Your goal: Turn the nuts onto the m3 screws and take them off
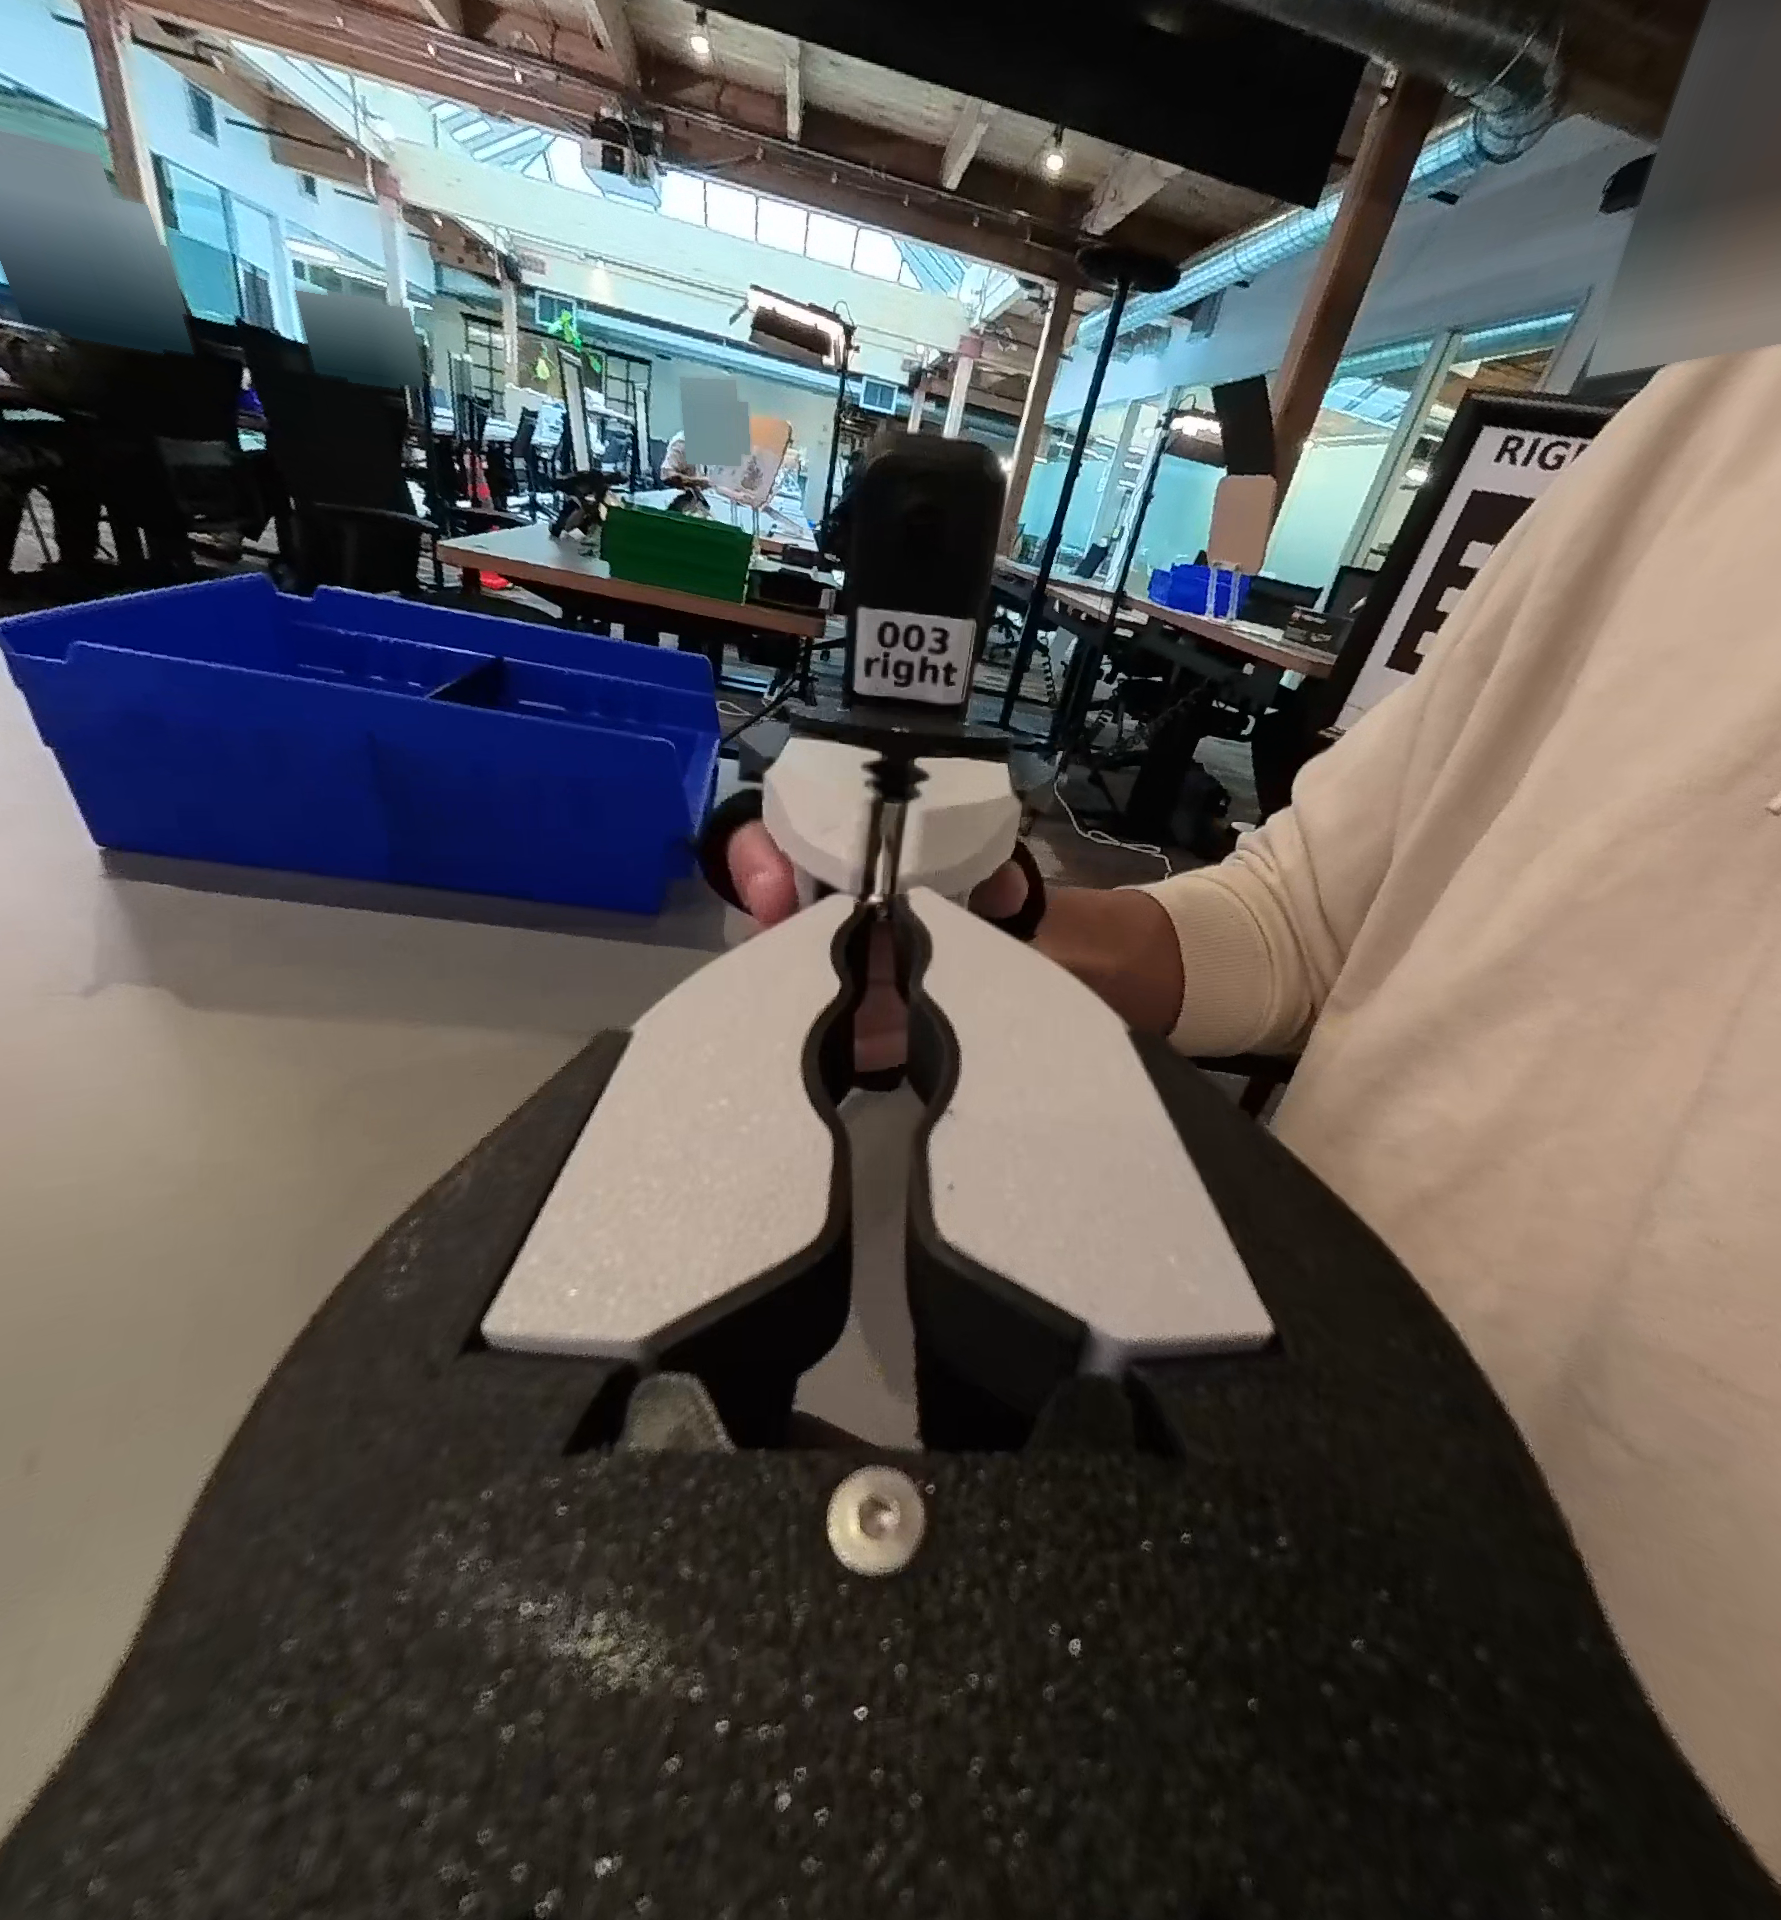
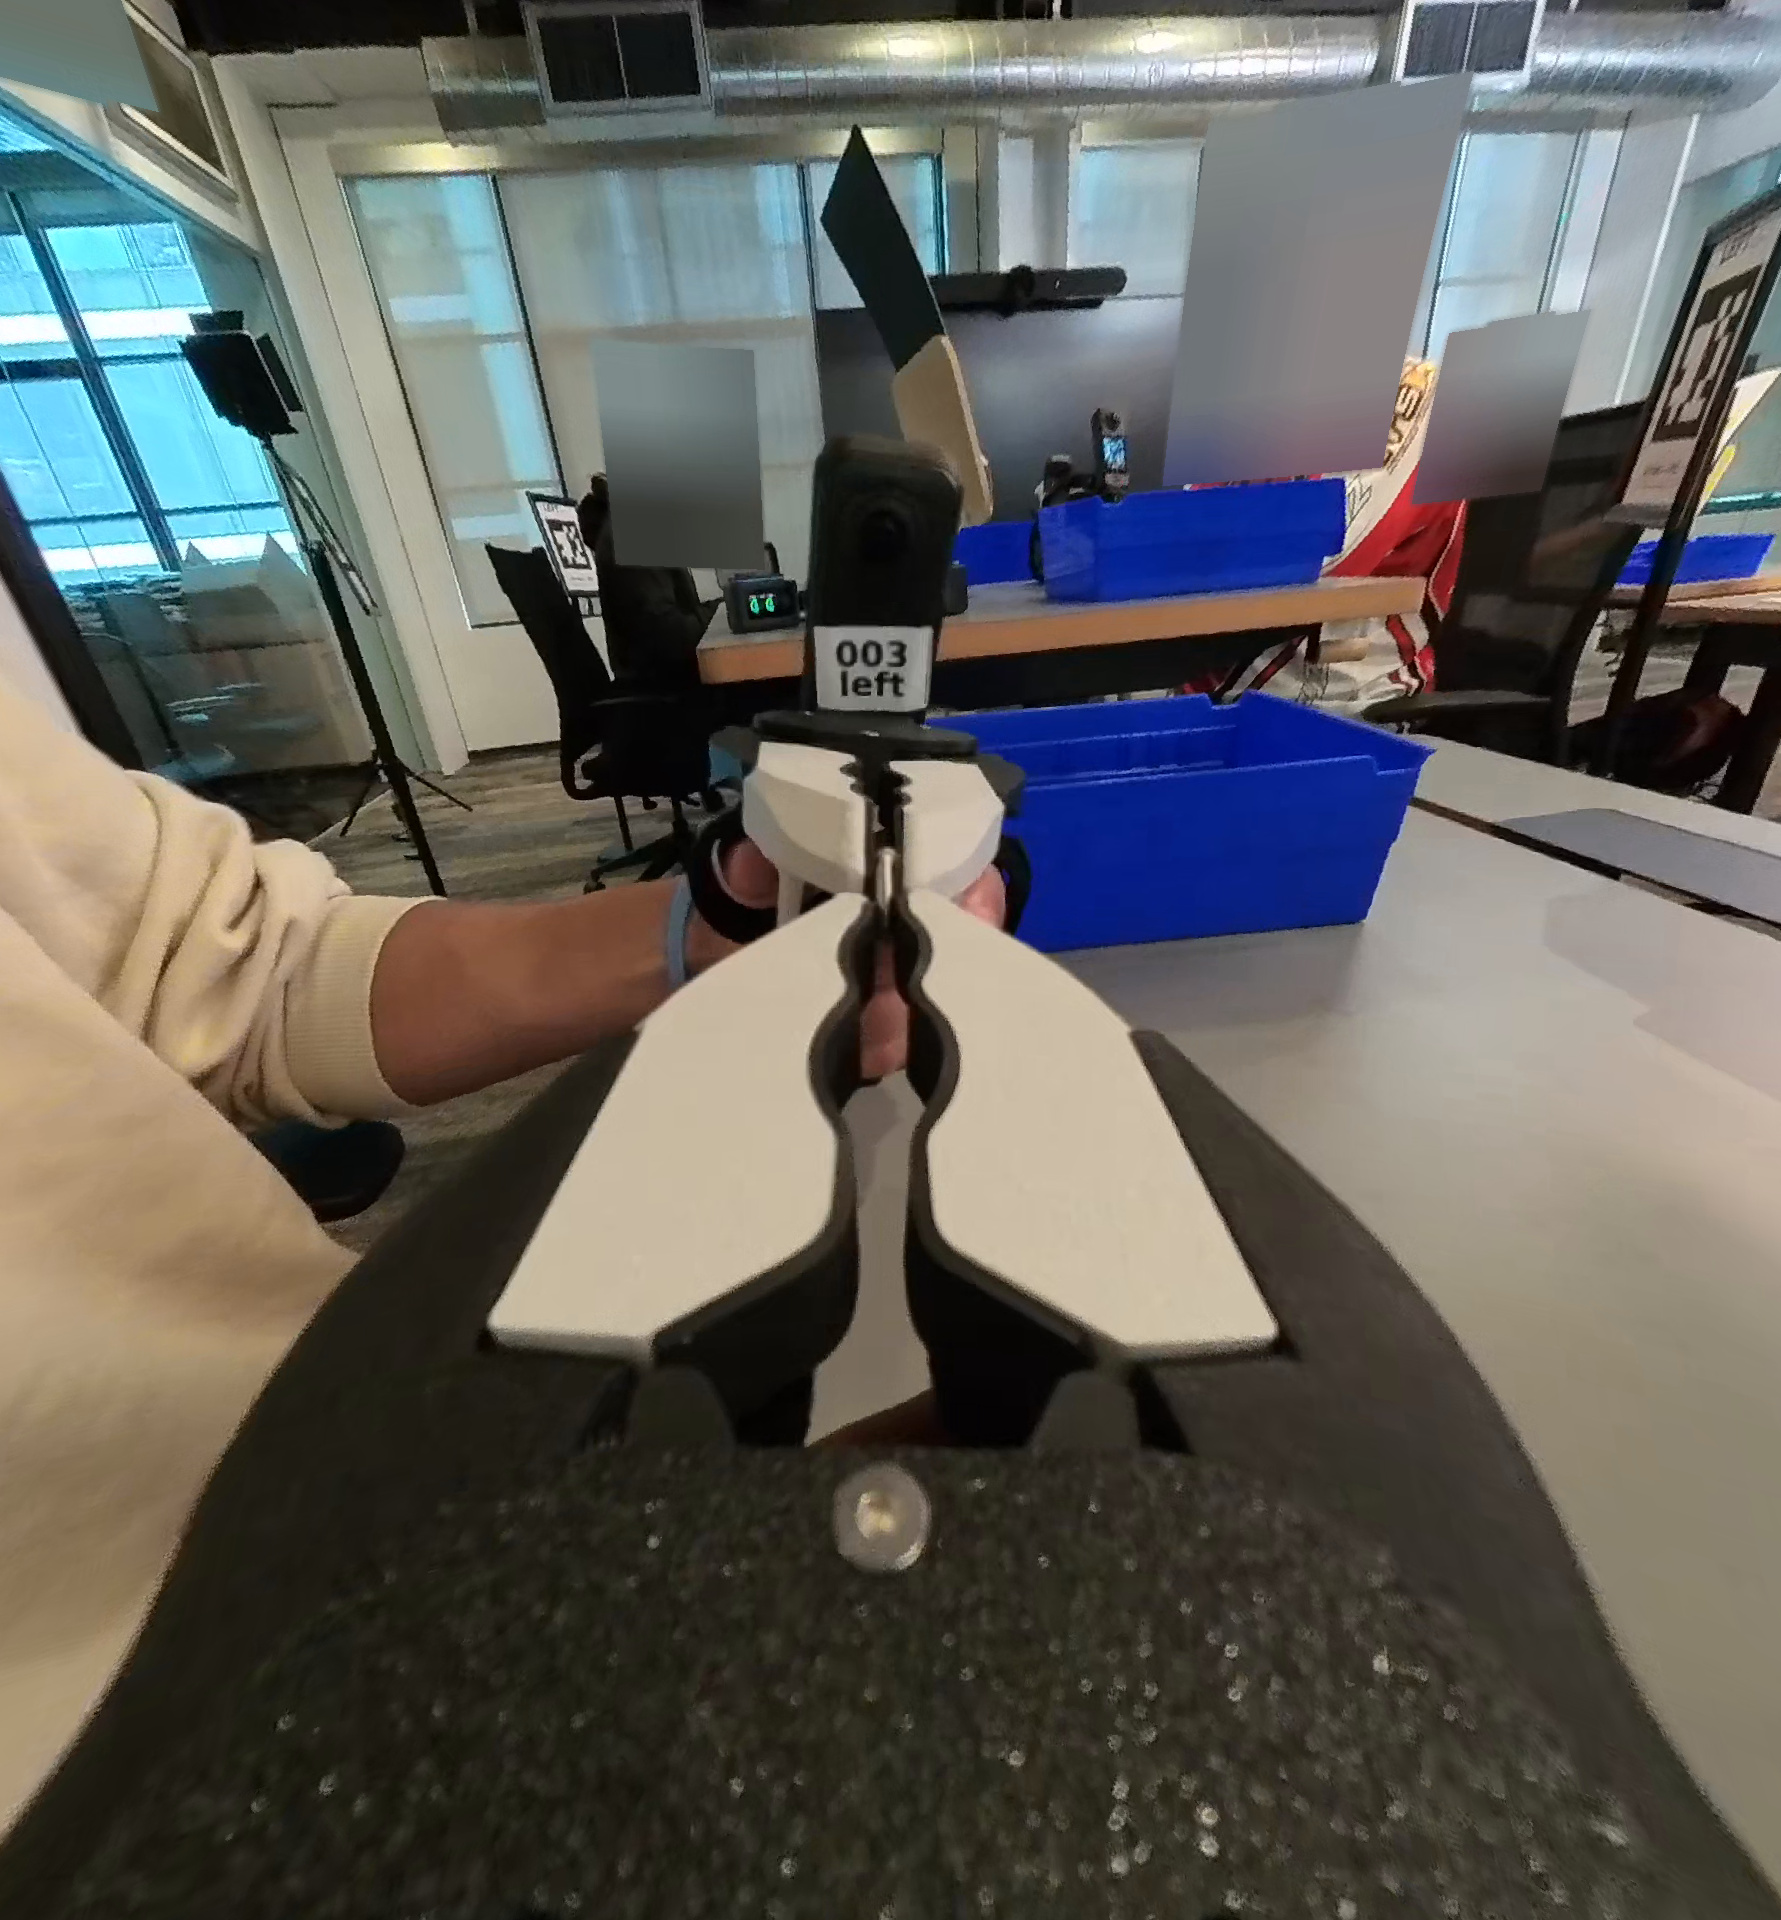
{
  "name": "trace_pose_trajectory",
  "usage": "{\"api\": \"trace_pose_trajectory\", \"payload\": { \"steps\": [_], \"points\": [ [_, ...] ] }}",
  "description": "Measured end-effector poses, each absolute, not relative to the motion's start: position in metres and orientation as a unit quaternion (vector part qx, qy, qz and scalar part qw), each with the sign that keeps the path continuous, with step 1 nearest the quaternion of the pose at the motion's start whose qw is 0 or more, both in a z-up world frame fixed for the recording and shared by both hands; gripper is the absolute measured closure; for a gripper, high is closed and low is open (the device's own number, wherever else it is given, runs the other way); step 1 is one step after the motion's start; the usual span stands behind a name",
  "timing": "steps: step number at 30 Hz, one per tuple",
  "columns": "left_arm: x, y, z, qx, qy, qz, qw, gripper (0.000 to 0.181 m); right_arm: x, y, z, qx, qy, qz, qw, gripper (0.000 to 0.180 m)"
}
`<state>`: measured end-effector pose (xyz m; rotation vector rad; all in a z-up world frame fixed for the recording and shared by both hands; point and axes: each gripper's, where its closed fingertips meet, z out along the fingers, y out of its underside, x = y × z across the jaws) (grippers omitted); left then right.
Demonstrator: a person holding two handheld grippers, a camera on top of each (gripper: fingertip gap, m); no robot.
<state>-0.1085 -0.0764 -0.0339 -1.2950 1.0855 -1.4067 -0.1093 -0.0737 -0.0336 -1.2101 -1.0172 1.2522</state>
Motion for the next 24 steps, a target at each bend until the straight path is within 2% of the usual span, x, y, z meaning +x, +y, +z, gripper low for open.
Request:
{"api": "trace_pose_trajectory", "payload": {
  "steps": [5, 6, 8, 10, 14, 17, 24],
  "points": [
    [-0.107, -0.072, -0.035, -0.537, 0.431, -0.551, 0.47, 0.176, -0.108, -0.071, -0.037, -0.519, -0.43, 0.519, 0.526, 0.178],
    [-0.108, -0.069, -0.037, -0.547, 0.427, -0.539, 0.476, 0.172, -0.106, -0.069, -0.036, -0.521, -0.423, 0.521, 0.528, 0.178],
    [-0.112, -0.059, -0.044, -0.581, 0.416, -0.498, 0.492, 0.151, -0.098, -0.058, -0.036, -0.54, -0.395, 0.513, 0.538, 0.178],
    [-0.124, -0.04, -0.051, -0.627, 0.38, -0.426, 0.53, 0.143, -0.089, -0.042, -0.042, -0.577, -0.371, 0.472, 0.553, 0.178],
    [-0.175, 0.006, -0.075, -0.739, 0.217, -0.223, 0.597, 0.142, -0.058, -0.002, -0.064, -0.68, -0.282, 0.316, 0.598, 0.178],
    [-0.207, 0.012, -0.103, -0.798, 0.122, -0.098, 0.583, 0.143, -0.038, 0.009, -0.086, -0.74, -0.205, 0.225, 0.599, 0.178],
    [-0.202, 0.01, -0.121, -0.805, 0.101, -0.083, 0.579, 0.141, -0.033, 0.011, -0.121, -0.785, -0.167, 0.158, 0.576, 0.177]
  ]
}}
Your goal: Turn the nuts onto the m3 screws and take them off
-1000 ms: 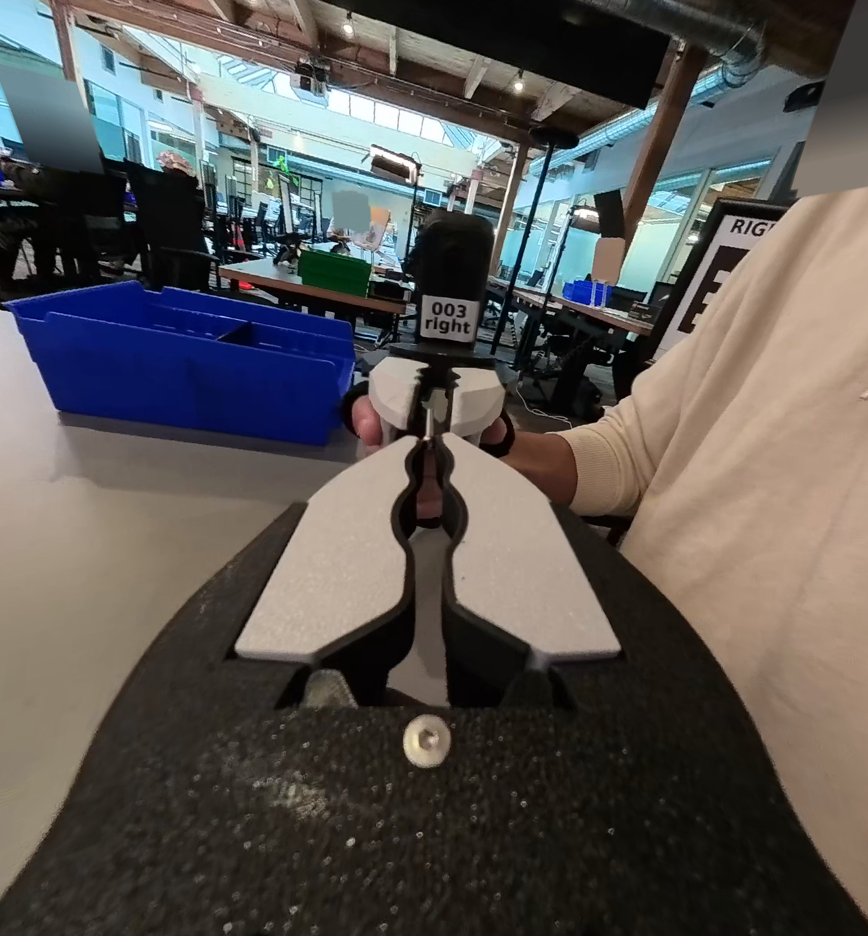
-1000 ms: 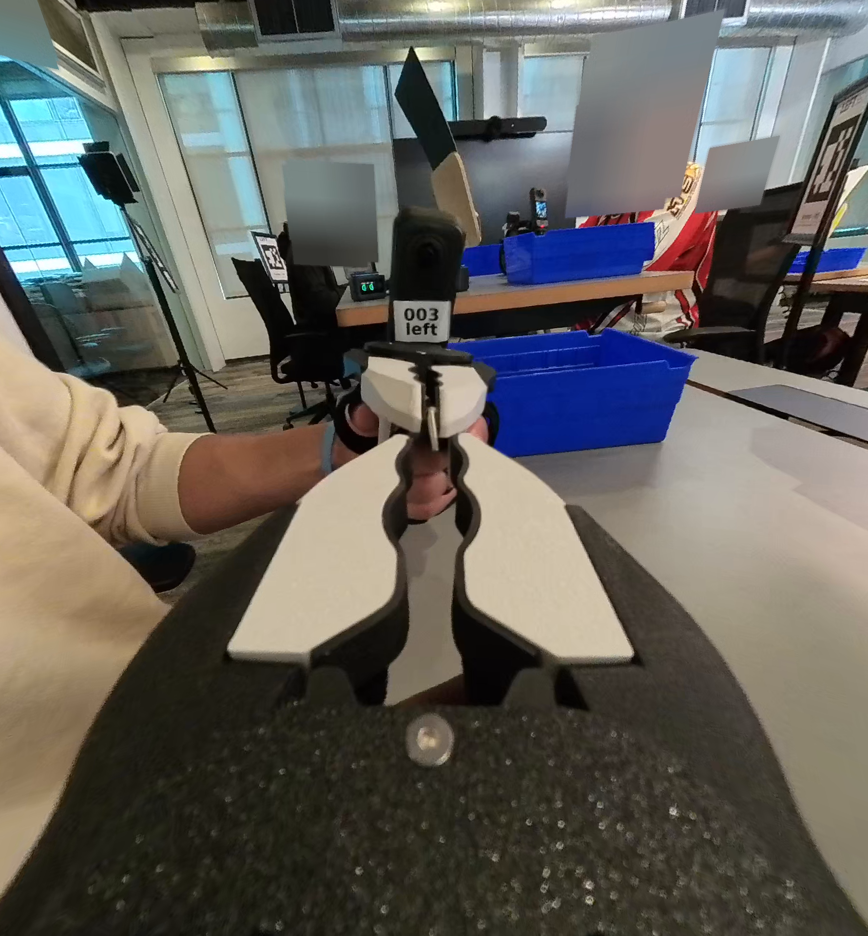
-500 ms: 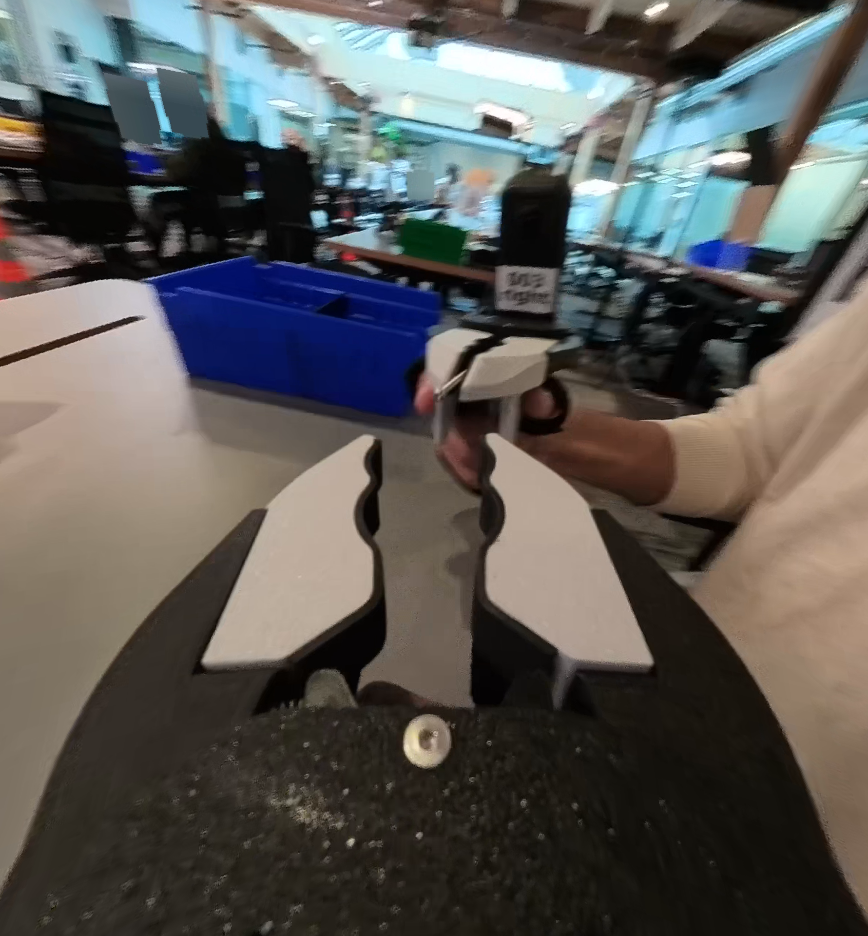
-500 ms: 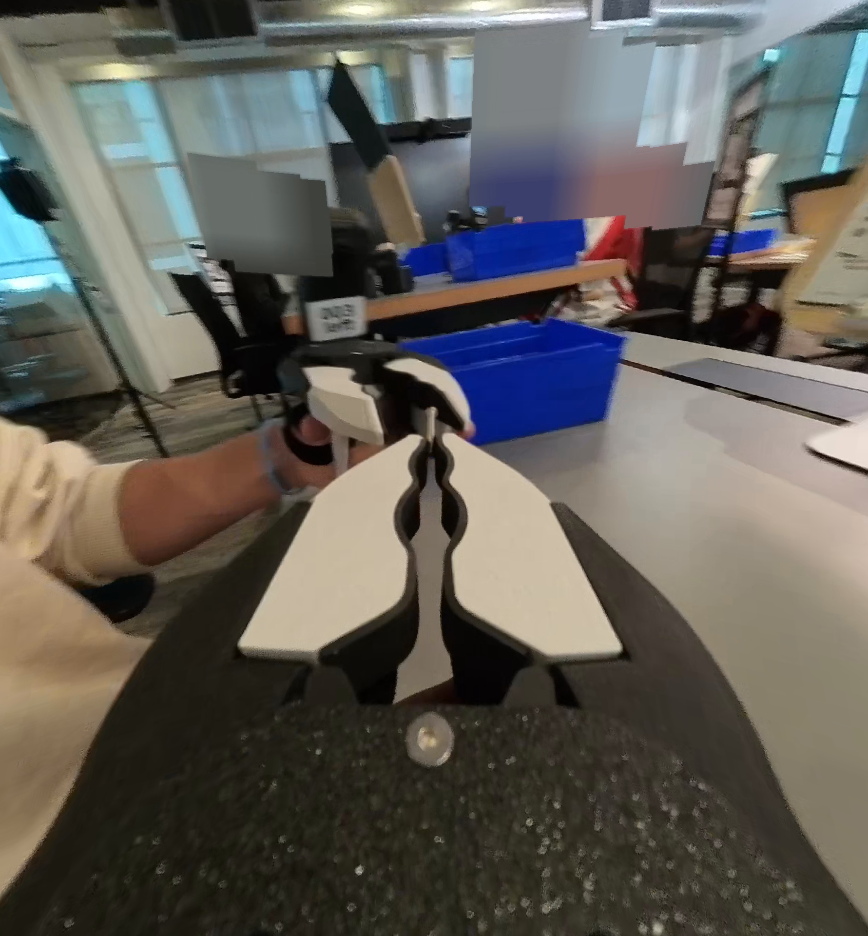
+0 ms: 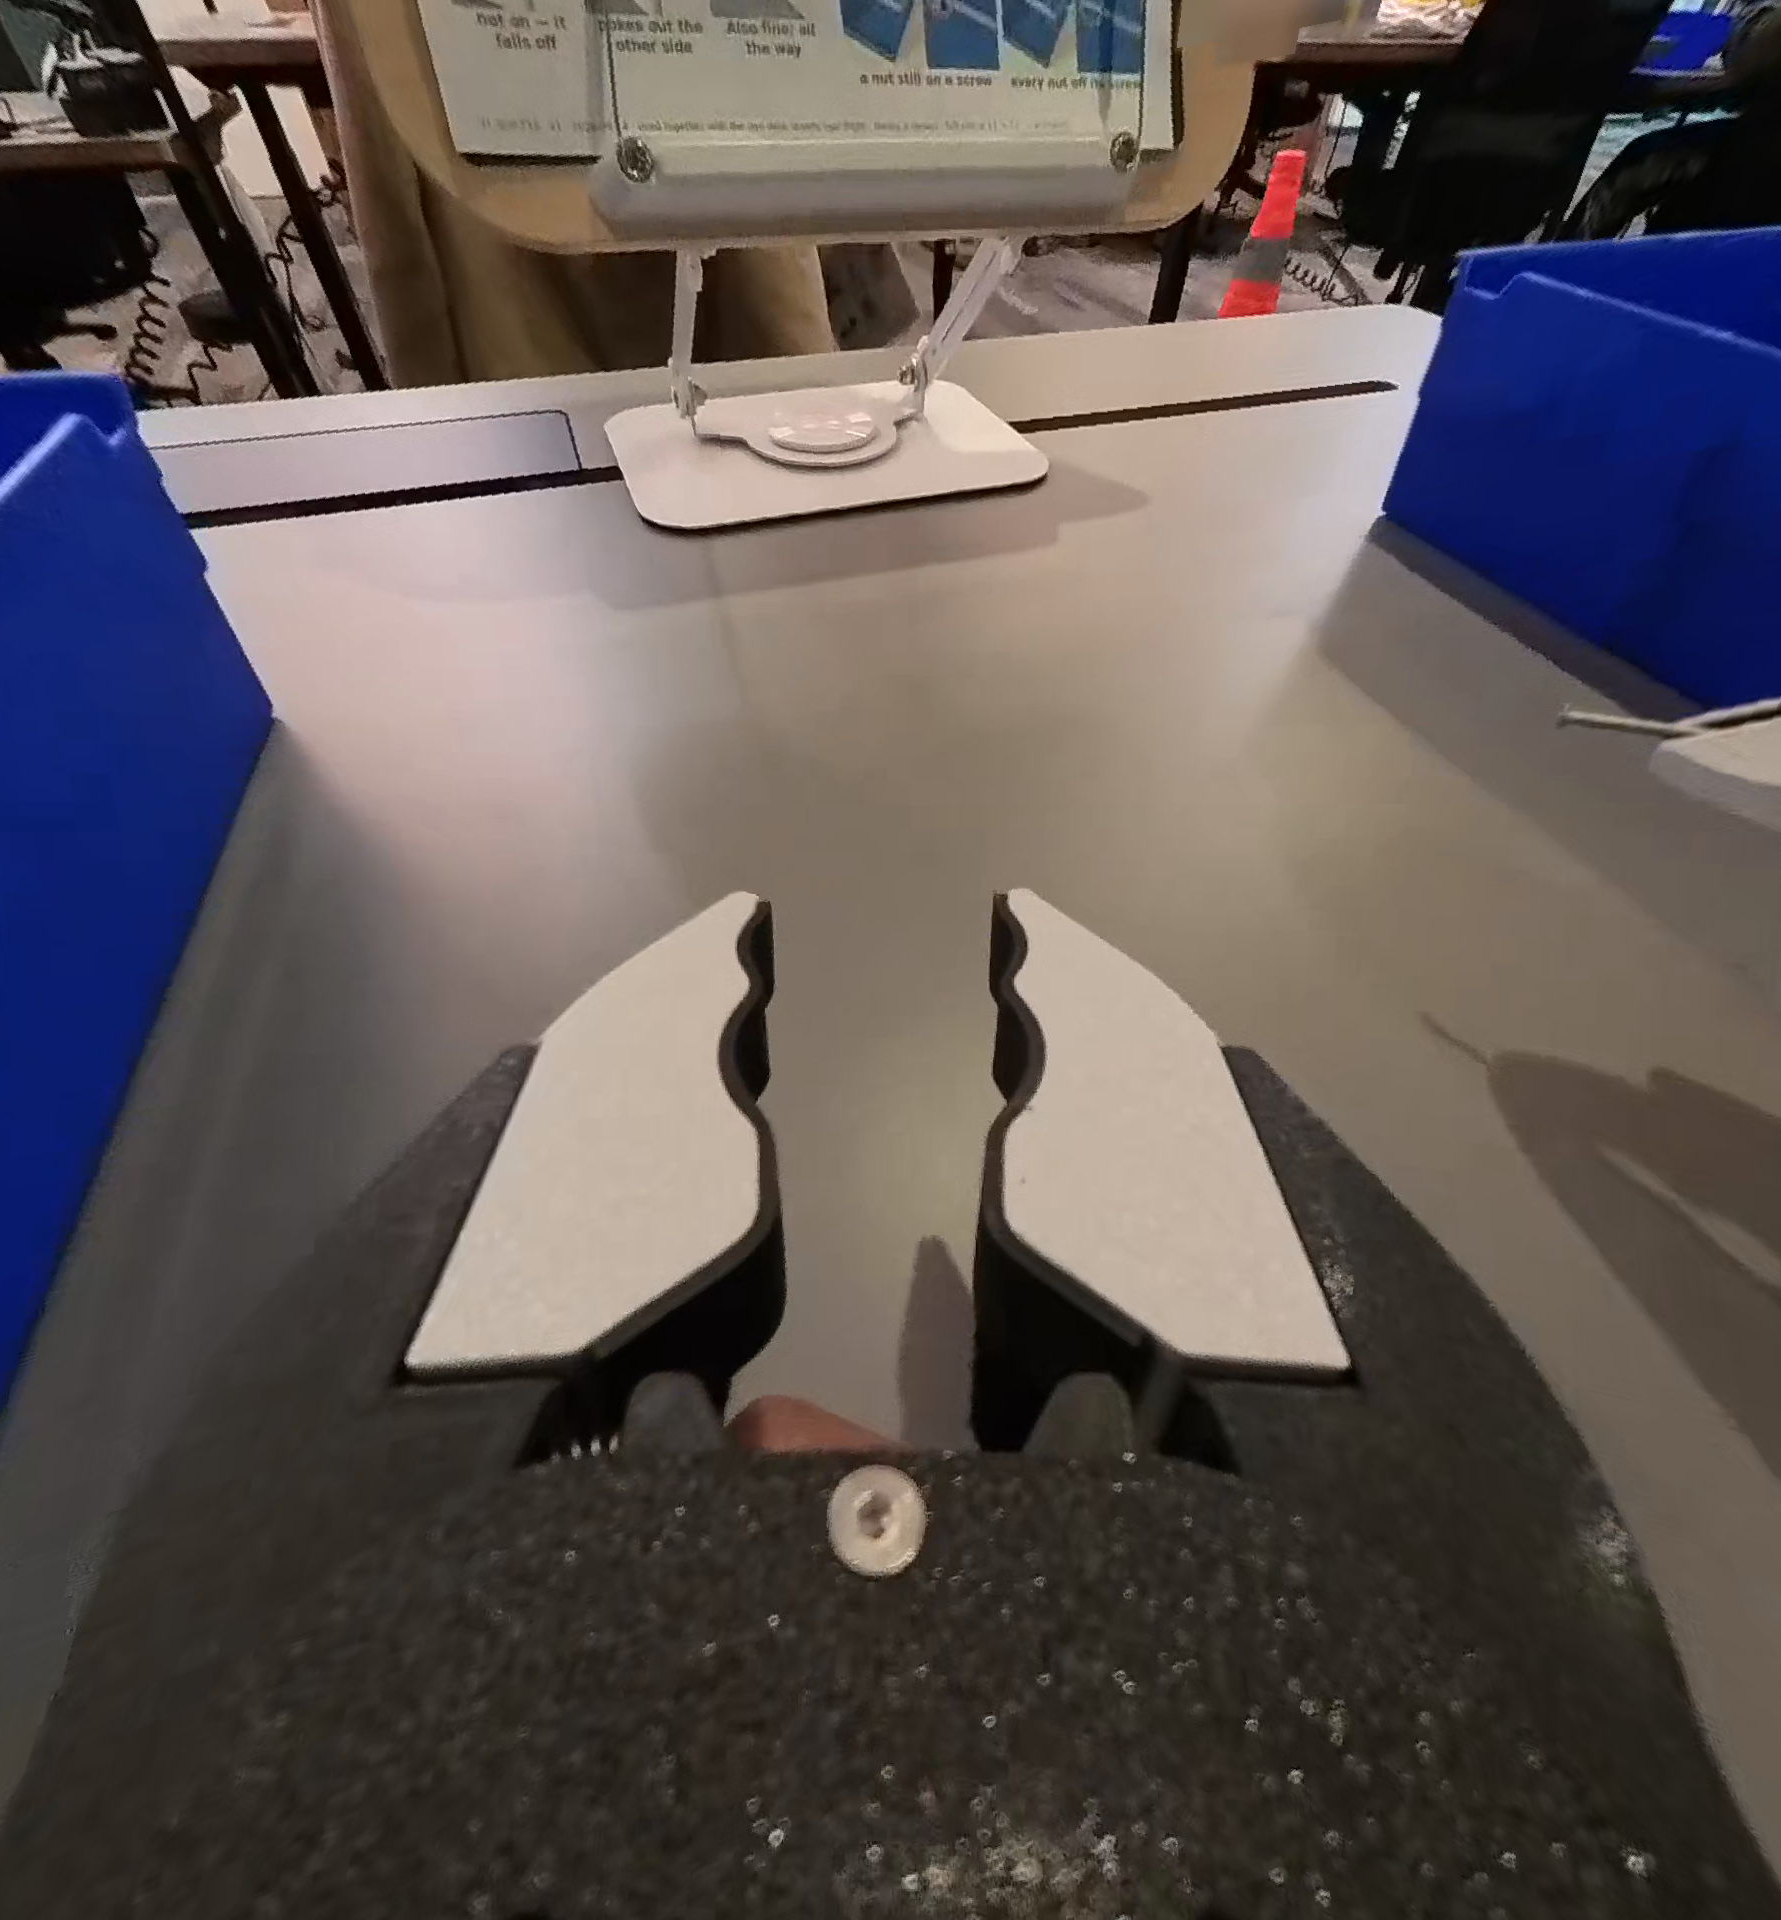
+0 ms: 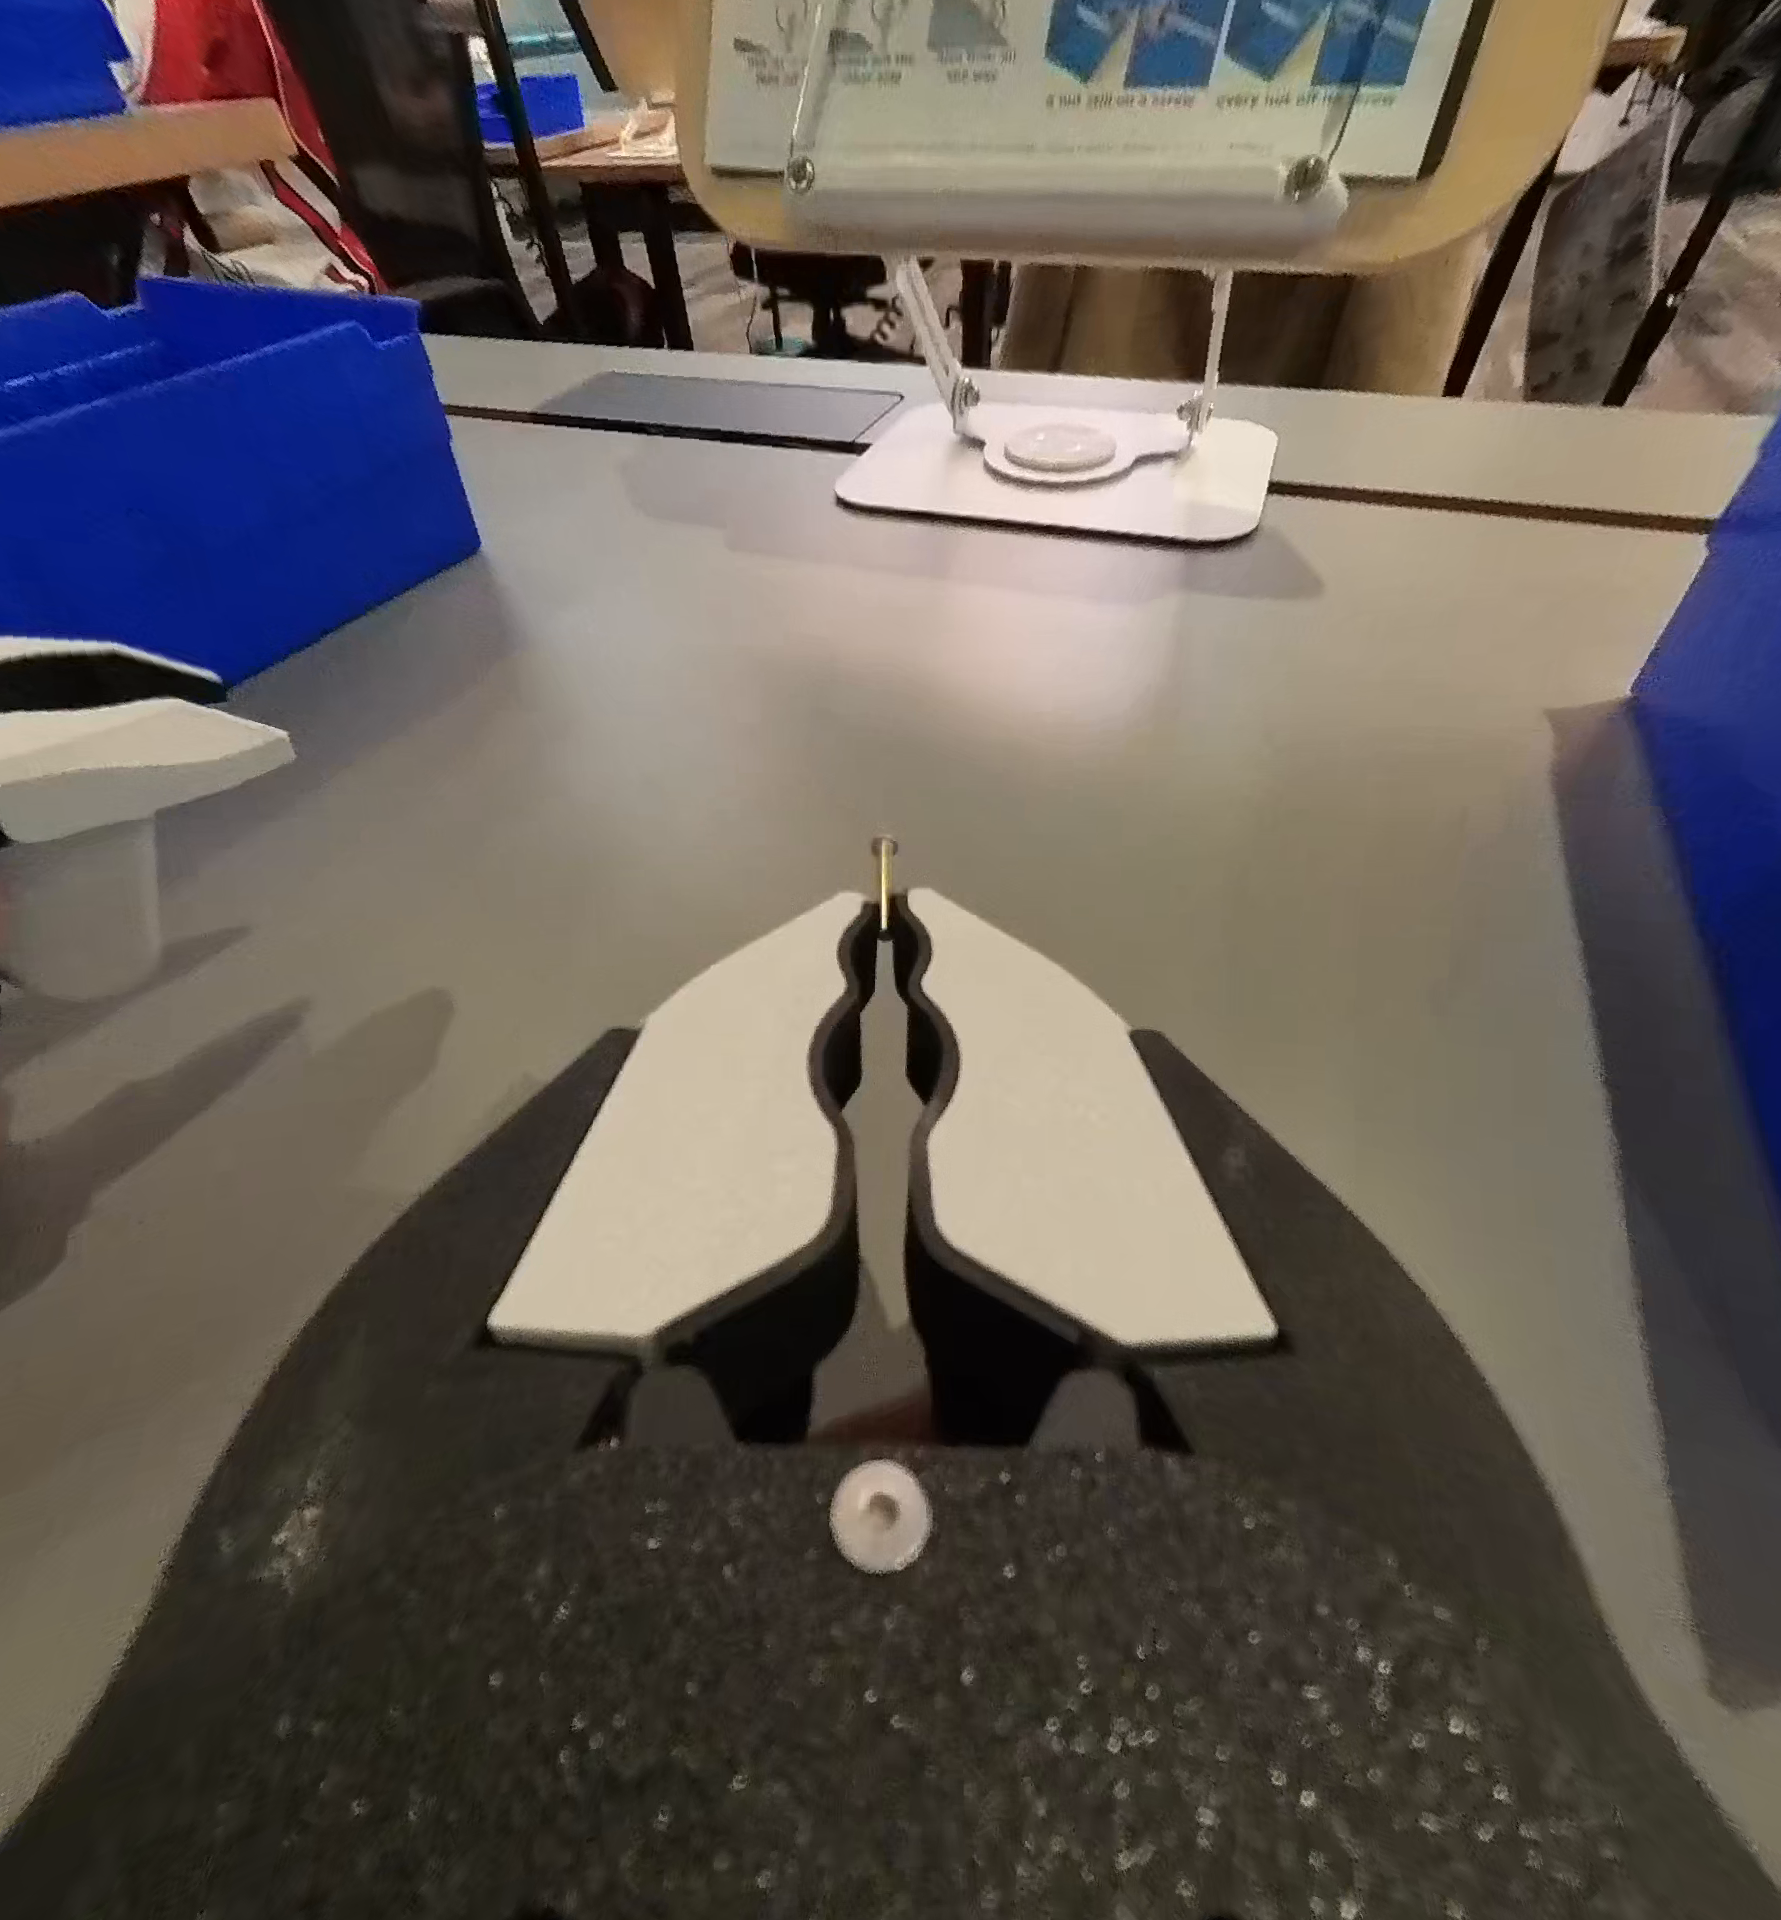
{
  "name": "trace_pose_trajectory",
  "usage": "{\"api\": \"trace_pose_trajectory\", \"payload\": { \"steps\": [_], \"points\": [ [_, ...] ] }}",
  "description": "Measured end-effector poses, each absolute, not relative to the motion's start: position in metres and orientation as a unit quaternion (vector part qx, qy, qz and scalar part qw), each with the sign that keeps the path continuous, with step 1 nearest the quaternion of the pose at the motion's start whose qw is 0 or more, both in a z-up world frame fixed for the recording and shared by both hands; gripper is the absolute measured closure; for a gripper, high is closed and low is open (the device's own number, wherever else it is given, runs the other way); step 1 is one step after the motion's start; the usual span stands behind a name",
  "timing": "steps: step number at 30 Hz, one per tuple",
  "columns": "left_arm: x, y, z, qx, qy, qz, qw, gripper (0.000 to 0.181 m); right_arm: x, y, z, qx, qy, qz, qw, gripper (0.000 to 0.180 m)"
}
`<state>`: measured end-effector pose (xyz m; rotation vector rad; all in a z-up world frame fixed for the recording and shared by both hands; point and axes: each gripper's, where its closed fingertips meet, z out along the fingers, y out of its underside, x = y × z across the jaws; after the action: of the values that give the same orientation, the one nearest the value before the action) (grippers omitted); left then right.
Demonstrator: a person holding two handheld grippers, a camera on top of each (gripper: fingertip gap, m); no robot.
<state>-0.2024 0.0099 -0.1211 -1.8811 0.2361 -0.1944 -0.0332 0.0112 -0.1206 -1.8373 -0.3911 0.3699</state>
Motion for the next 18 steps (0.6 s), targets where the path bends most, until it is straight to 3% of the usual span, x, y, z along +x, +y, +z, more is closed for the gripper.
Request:
{"api": "trace_pose_trajectory", "payload": {
  "steps": [9, 14, 18],
  "points": [
    [-0.204, 0.011, -0.124, -0.809, 0.093, -0.107, 0.571, 0.143, -0.028, 0.011, -0.107, -0.775, -0.177, 0.156, 0.586, 0.177],
    [-0.199, 0.011, -0.127, -0.811, 0.106, -0.104, 0.566, 0.142, 0.053, 0.044, -0.01, -0.724, -0.18, 0.055, 0.664, 0.177],
    [-0.199, 0.01, -0.126, -0.809, 0.106, -0.111, 0.567, 0.143, 0.143, 0.113, 0.021, -0.767, -0.192, -0.002, 0.613, 0.177]
  ]
}}
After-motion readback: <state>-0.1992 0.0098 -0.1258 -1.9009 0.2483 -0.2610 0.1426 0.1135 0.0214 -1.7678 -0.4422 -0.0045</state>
